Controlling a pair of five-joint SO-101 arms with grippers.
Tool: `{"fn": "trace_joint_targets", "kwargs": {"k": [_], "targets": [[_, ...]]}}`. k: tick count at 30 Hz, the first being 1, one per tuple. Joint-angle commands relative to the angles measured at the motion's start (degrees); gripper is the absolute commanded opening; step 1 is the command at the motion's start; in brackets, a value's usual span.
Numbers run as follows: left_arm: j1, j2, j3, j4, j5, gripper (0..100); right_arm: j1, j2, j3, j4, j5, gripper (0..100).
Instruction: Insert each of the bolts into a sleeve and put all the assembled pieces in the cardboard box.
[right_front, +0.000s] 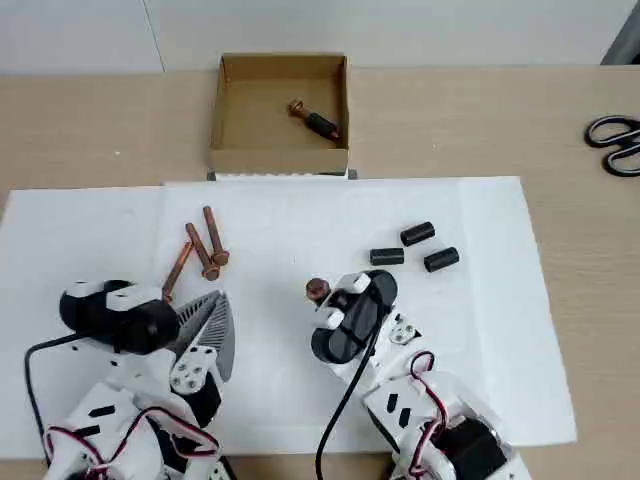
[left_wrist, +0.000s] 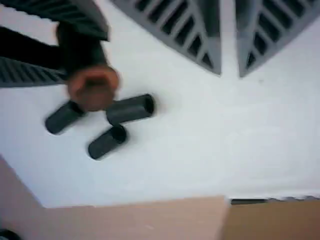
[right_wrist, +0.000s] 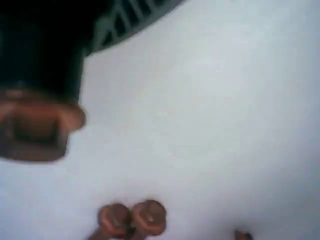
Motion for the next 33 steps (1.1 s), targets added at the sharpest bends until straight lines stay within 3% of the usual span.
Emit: {"fn": "trace_joint_targets", "kwargs": {"k": [1,8,13,17,22,33], "targets": [[-5.45,-0.35,-1.19,0.09,0.26,1,3.21,-0.40,-1.41,-1.71,0.09,0.2],[-13.89,-0.35,9.54,1.49,-4.31,1,12.26,-0.22,-1.41,-1.36,-6.95,0.2],[-13.98,-0.35,15.69,-2.02,-6.15,1,16.22,-0.13,-1.32,-1.27,-11.16,0.2],[-14.24,-0.44,21.67,-6.95,-12.92,1,17.80,-0.13,-1.41,-1.19,-11.25,0.2],[-14.24,-0.44,28.97,-12.40,-13.27,1,19.56,-0.13,-2.46,-1.19,-11.16,0.2],[-17.93,-0.53,34.68,-12.31,-12.92,1,21.93,3.91,-7.03,-1.89,-11.16,0.2]]}}
